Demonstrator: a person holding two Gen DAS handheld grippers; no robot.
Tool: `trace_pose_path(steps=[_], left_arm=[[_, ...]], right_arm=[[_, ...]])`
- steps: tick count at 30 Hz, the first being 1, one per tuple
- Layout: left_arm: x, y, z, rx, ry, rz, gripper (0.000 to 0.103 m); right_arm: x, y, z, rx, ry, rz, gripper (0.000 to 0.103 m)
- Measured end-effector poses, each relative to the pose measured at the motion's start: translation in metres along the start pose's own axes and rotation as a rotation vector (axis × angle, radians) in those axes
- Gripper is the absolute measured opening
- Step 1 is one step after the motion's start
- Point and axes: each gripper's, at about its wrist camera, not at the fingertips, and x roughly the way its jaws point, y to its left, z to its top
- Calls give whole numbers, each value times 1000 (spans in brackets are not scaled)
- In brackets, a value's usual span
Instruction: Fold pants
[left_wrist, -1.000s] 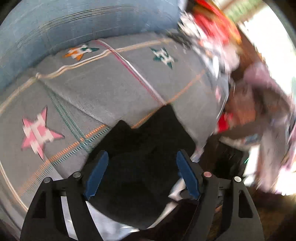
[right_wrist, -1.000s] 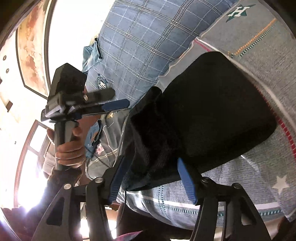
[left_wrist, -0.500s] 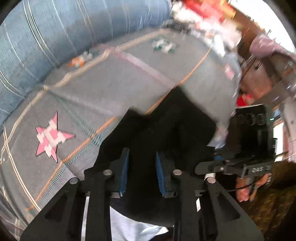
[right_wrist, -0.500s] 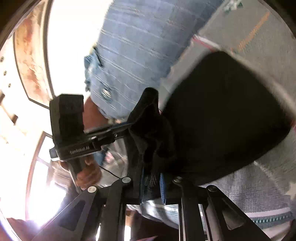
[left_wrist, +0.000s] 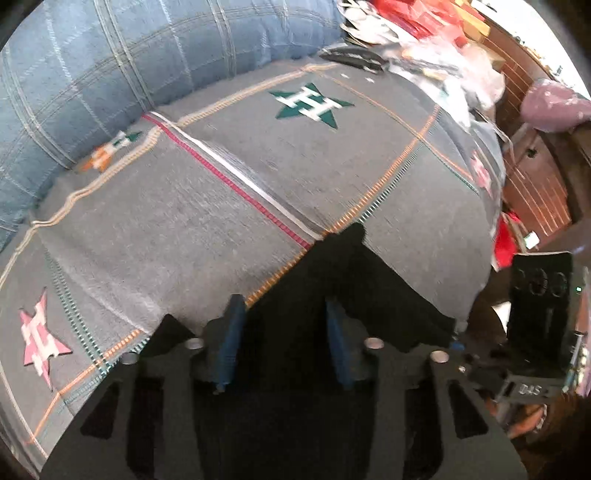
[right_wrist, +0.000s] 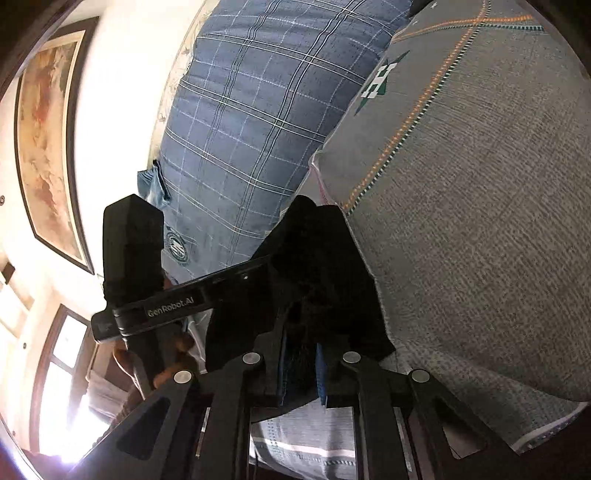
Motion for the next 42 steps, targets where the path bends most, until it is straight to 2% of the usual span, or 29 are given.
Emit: trace_pose_path(steps=[2,5,6,7,8,10,14,18,19,21,22,24,25,28,30,32,34,36,37,38,40,42], left_arm=[[-11,6,-5,-30,0,-6,44],[-37,20,-10,-93,-23,-28,44],[-47,24,-11,-118,-42,-20,44],[-60,32,-14,-153,-76,-2,45],[-76,42,-22,-205,-126,15,52],[-92,60,-38,-299,-182,34,61],[-89,83,-73,-454,-190,-22,61],[-66,89,-88,-552,-163,-33,61],[-57,89,-86,-569,-151,-16,61],[-41,85,-83,-583,-140,77,67],[-32,84,-81,-575,-121,121,73],[-35,89,-83,-620,-131,85,72],[-42,93,-86,-656,-153,46,72],[-62,103,-92,-692,-211,-26,72],[-60,103,-93,-694,-205,-3,72],[-45,99,-92,-679,-165,59,73],[-29,98,-93,-674,-130,84,75],[-36,105,-97,-732,-136,26,75],[-45,109,-102,-764,-142,-7,74],[-53,110,-106,-774,-146,-13,74],[-71,105,-115,-753,-157,-19,74],[-80,96,-130,-739,-175,-46,76]], right_arm=[[-3,11,5,-51,13,-23,18],[-13,19,14,-86,-21,-56,38],[-21,18,17,-81,-55,-73,47],[-32,18,20,-69,-102,-93,51],[-37,18,23,-59,-129,-94,52],[-33,27,30,-79,-126,-82,52],[1,55,33,-211,-71,-96,52],[44,80,33,-352,-43,-129,53],[60,86,29,-433,-31,-185,52],[88,82,23,-557,30,-357,49],[97,72,24,-546,66,-378,50],[85,66,31,-474,59,-330,48],[81,65,34,-448,69,-310,53],[68,59,43,-382,86,-242,54],[76,60,44,-427,103,-276,54],[84,59,40,-501,134,-327,46],[96,57,43,-514,154,-344,49],[88,56,51,-431,158,-326,49],[79,55,52,-410,146,-316,52],[70,57,53,-388,150,-289,52],[56,57,49,-344,201,-222,52],[44,59,39,-338,229,-199,52]])
